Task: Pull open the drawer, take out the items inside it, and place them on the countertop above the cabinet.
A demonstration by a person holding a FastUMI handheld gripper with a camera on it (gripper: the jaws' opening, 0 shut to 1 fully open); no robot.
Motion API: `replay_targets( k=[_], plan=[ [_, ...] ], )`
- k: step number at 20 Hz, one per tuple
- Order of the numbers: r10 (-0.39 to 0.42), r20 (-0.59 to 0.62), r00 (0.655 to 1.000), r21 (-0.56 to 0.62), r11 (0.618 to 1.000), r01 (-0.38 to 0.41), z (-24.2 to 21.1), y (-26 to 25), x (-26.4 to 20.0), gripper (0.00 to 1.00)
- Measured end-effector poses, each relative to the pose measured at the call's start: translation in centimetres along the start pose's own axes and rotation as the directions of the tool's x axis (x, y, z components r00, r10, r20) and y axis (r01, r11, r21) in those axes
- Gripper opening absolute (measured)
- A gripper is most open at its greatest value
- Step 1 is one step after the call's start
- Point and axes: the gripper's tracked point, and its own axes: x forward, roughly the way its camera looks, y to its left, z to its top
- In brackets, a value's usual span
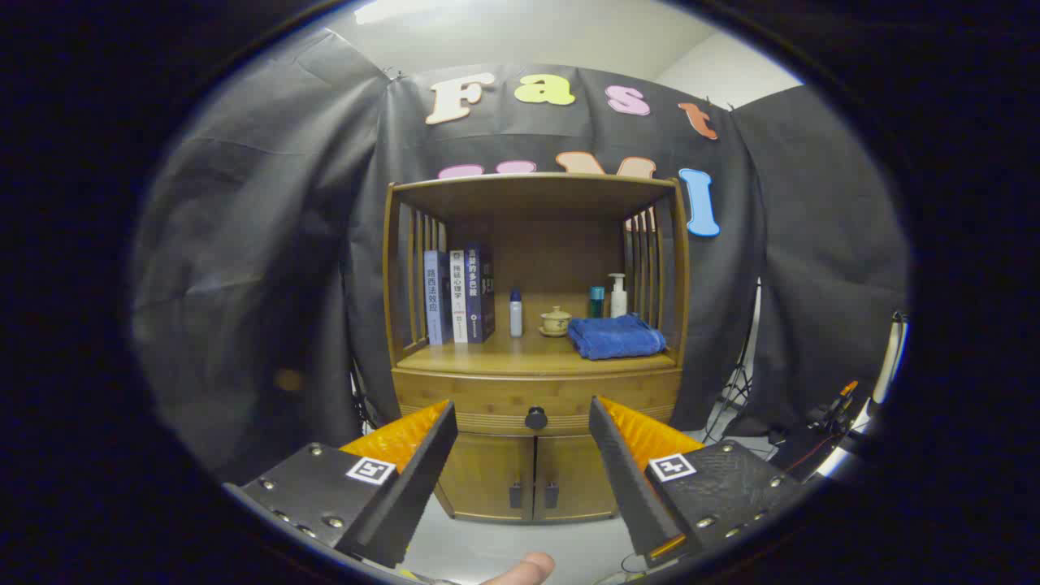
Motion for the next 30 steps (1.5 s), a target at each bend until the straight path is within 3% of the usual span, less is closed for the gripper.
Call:
replay_targets(
  k=[21, 30],
  plan=[
    [-0.045, -0.011, 0.999, -0.031, 0.999, 0.044, -0.5, 0.6, 0.9, 0.98],
    [-0.068, -0.063, 0.996, -0.036, 0.997, 0.066, -5.0, -1.0, 8.0, 0.98]
  ],
)
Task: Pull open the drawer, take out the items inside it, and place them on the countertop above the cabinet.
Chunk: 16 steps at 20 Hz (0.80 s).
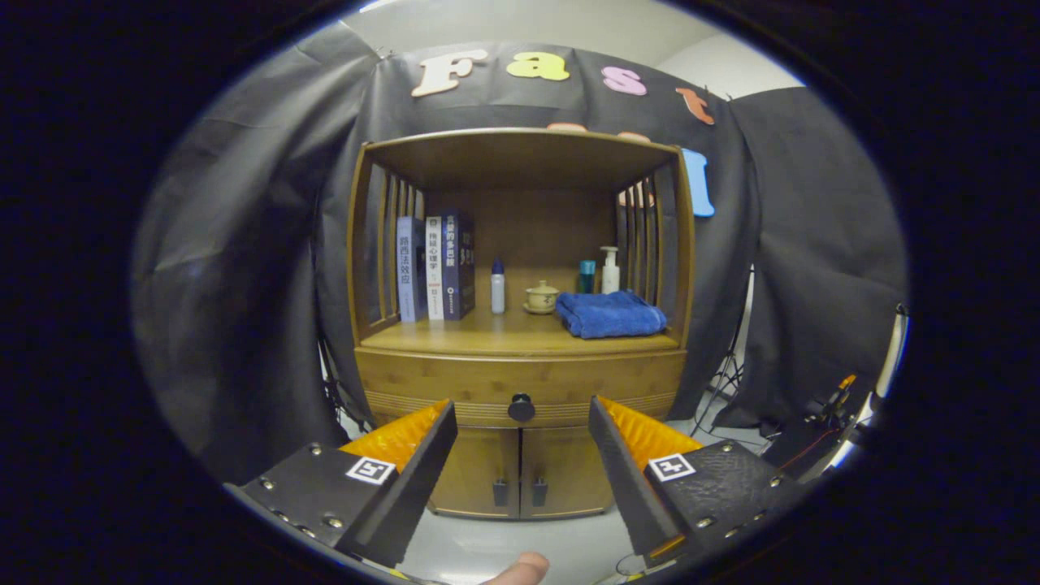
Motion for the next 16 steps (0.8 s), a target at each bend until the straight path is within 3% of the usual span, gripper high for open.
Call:
replay_targets(
  k=[10, 16],
  plan=[
    [0.004, -0.064, 0.998, -0.047, 0.999, -0.007, -8.1, 0.7, 15.1, 0.98],
    [-0.031, -0.071, 0.997, -0.040, 0.999, 0.028, -10.9, 1.1, 20.0, 0.97]
  ],
)
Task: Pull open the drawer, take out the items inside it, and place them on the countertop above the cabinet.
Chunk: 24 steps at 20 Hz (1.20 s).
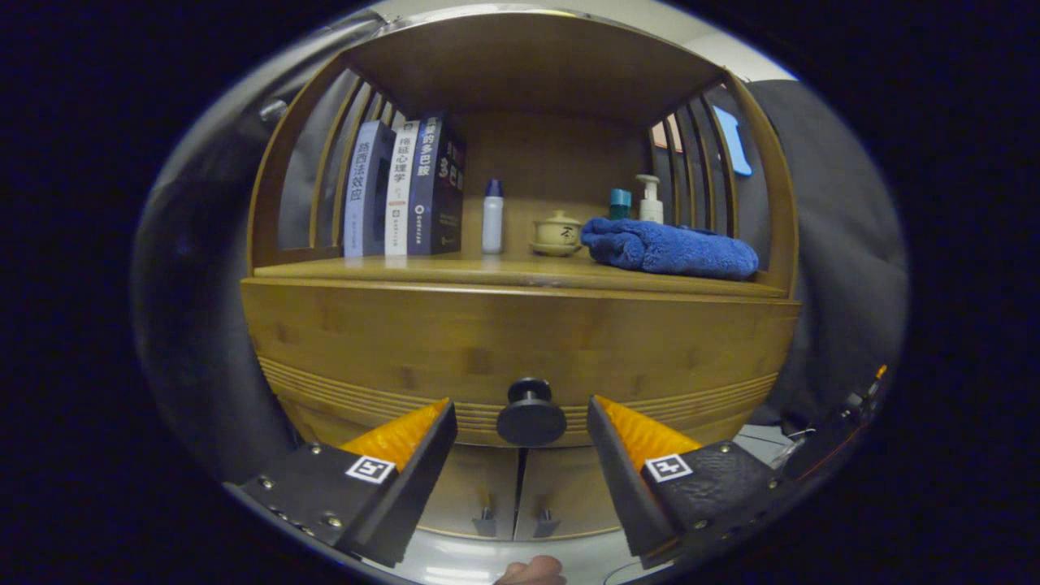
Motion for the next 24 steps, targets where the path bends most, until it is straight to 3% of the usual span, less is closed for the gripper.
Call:
replay_targets(
  k=[3, 6, 10, 21, 24],
  plan=[
    [0.000, -0.045, 0.999, -0.006, 1.000, 0.000, -1.1, 0.3, 1.2, 0.94],
    [0.003, -0.010, 1.000, -0.002, 1.000, -0.003, -1.2, 0.2, 1.3, 0.80],
    [0.027, 0.017, 1.000, 0.034, 0.999, -0.027, -1.1, -0.3, 1.2, 0.48],
    [0.046, 0.030, 0.999, 0.090, 0.995, -0.048, 0.0, -0.1, 1.0, 0.49],
    [0.032, 0.014, 0.999, 0.034, 0.999, -0.032, 0.0, -0.3, 1.3, 0.45]
  ],
)
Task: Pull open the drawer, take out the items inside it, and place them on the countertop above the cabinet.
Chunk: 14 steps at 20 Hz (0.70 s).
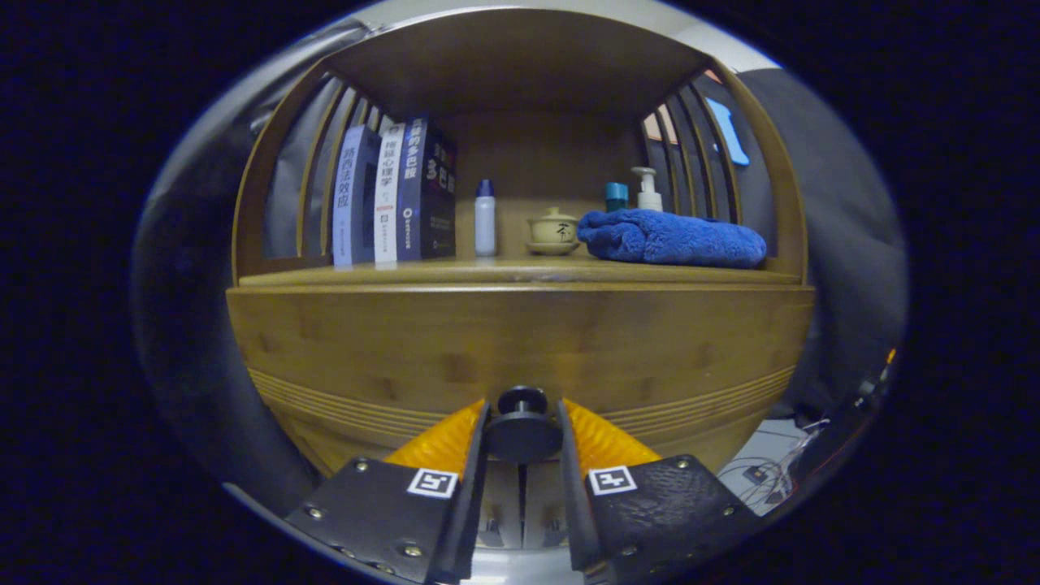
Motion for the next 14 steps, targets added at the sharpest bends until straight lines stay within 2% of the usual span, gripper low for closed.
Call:
replay_targets(
  k=[1, 2, 3, 4, 7, 8, 14],
  plan=[
    [0.003, -0.011, 1.000, 0.015, 1.000, -0.003, -0.4, 0.1, 0.1, 0.45],
    [0.007, -0.012, 1.000, 0.034, 0.999, -0.007, -0.3, 0.2, 0.0, 0.39],
    [0.015, -0.023, 1.000, 0.034, 0.999, -0.014, -0.3, 0.3, -0.1, 0.39],
    [0.010, -0.039, 0.999, 0.028, 1.000, -0.009, -0.2, 0.2, -0.4, 0.33],
    [-0.004, -0.056, 0.998, 0.014, 1.000, 0.005, -0.4, 0.3, -0.5, 0.32],
    [-0.003, -0.061, 0.998, 0.012, 1.000, 0.004, -0.5, 0.4, -1.0, 0.27],
    [0.009, -0.074, 0.997, -0.020, 1.000, -0.010, -1.1, 0.2, -5.6, 0.26]
  ],
)
